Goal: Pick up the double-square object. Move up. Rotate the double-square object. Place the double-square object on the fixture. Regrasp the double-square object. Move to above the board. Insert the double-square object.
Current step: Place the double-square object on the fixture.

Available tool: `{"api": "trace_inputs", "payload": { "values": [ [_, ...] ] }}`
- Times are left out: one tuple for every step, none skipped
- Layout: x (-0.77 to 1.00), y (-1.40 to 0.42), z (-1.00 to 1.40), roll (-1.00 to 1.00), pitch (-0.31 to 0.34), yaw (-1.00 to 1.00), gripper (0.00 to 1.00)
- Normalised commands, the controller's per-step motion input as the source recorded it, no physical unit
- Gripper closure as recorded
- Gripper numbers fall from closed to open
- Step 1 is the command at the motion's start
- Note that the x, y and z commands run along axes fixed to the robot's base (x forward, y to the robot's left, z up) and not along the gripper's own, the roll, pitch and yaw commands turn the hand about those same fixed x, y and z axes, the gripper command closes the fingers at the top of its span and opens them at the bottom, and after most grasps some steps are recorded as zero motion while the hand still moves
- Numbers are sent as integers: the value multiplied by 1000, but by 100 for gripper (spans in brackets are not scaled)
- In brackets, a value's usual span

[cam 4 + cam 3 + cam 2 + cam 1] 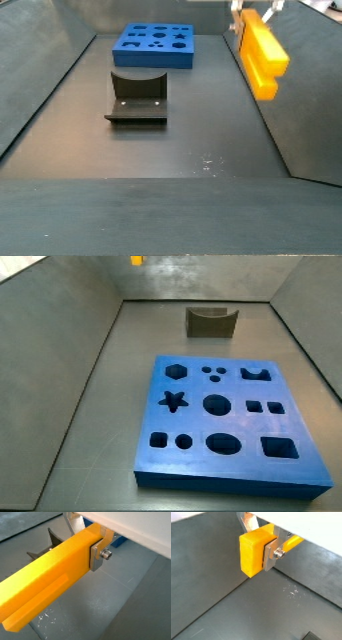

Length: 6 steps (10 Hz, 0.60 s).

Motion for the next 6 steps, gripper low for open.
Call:
{"api": "trace_inputs", "payload": {
  "values": [
    [-4, 3, 167, 120, 82, 29, 100],
    [1000, -202, 204, -387, -501, -91, 100],
    [1000, -202, 200, -392, -490, -89, 100],
    [1000, -189, 182, -382, -403, -80, 100],
    [1000, -166, 160, -325, -258, -67, 100],
    [1000, -154, 147, -255, -156, -51, 100]
  ]
}}
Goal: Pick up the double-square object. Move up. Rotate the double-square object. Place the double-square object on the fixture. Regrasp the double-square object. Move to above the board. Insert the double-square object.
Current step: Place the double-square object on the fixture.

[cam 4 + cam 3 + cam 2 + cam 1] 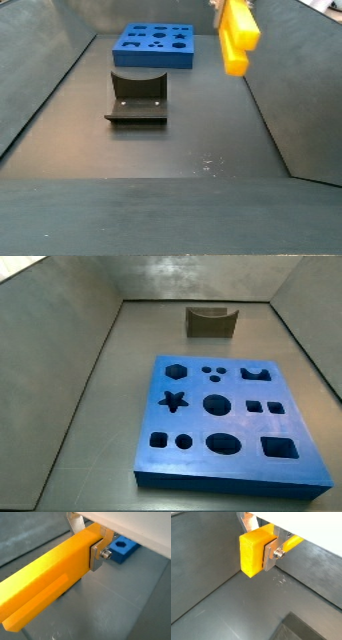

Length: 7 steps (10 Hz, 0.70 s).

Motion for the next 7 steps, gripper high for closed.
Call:
{"api": "trace_inputs", "payload": {
  "values": [
    [1000, -142, 133, -193, -86, -36, 100],
    [1000, -123, 112, -152, -36, -29, 100],
    [1000, -111, 100, -140, -10, -27, 100],
    [1000, -103, 92, -135, 6, -23, 100],
    [1000, -86, 74, -130, 38, -10, 100],
    [1000, -78, 68, -126, 51, -7, 100],
    [1000, -66, 55, -124, 72, -4, 100]
  ]
}}
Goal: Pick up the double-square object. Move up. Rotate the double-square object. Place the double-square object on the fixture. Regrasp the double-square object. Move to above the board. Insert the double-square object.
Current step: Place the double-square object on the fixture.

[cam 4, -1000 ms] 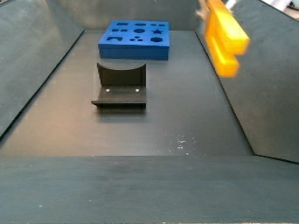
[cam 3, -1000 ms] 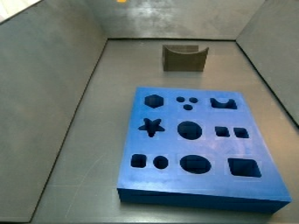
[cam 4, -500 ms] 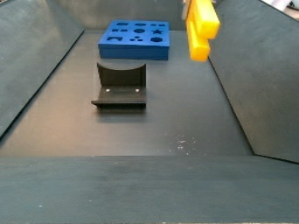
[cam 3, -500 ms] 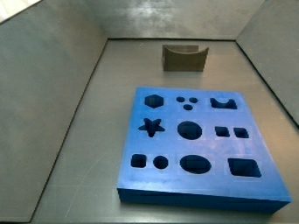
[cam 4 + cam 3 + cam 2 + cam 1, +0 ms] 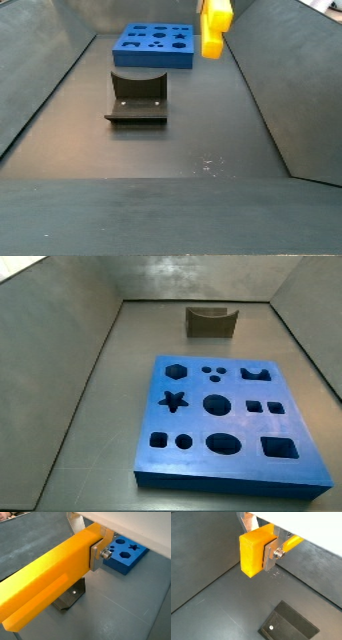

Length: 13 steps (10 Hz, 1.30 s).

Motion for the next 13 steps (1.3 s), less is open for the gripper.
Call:
{"api": "trace_inputs", "payload": {
  "values": [
    [1000, -56, 46, -120, 87, -4, 100],
    [1000, -49, 40, -115, 97, -3, 100],
    [1000, -44, 36, -114, 103, -2, 100],
    [1000, -498, -322, -1000, 173, 80, 100],
    [1000, -492, -329, -1000, 173, 77, 100],
    [1000, -355, -264, -1000, 171, 58, 100],
    [1000, -309, -228, -1000, 172, 50, 100],
    [1000, -220, -168, -1000, 180, 29, 100],
    [1000, -187, -151, -1000, 181, 21, 100],
    [1000, -133, -122, -1000, 180, 1, 100],
    [1000, -101, -107, -1000, 182, -14, 100],
    [1000, -73, -93, -1000, 182, -30, 100],
    [1000, -48, -81, -1000, 181, -46, 100]
  ]
}}
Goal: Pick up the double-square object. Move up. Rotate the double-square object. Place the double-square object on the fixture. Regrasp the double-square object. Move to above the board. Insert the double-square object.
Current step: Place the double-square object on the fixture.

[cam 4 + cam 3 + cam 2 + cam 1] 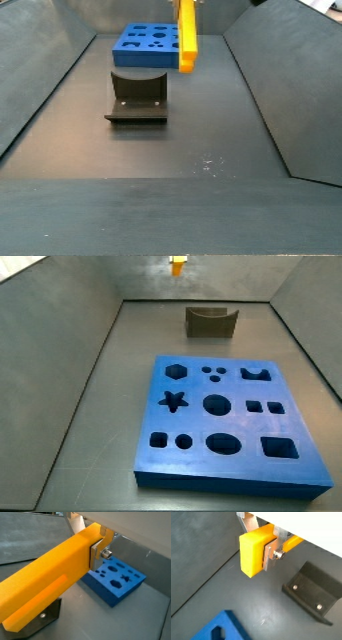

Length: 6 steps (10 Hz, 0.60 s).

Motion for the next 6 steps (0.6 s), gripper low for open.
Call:
{"api": "trace_inputs", "payload": {
  "values": [
    [1000, -22, -70, -1000, 181, -70, 100],
    [1000, -6, -64, -1000, 181, -91, 100],
    [1000, 8, -56, -1000, 179, -113, 100],
    [1000, 18, -51, -1000, 176, -138, 100],
    [1000, 29, -47, -1000, 170, -178, 100],
    [1000, 36, -43, -1000, 160, -216, 100]
  ]
}}
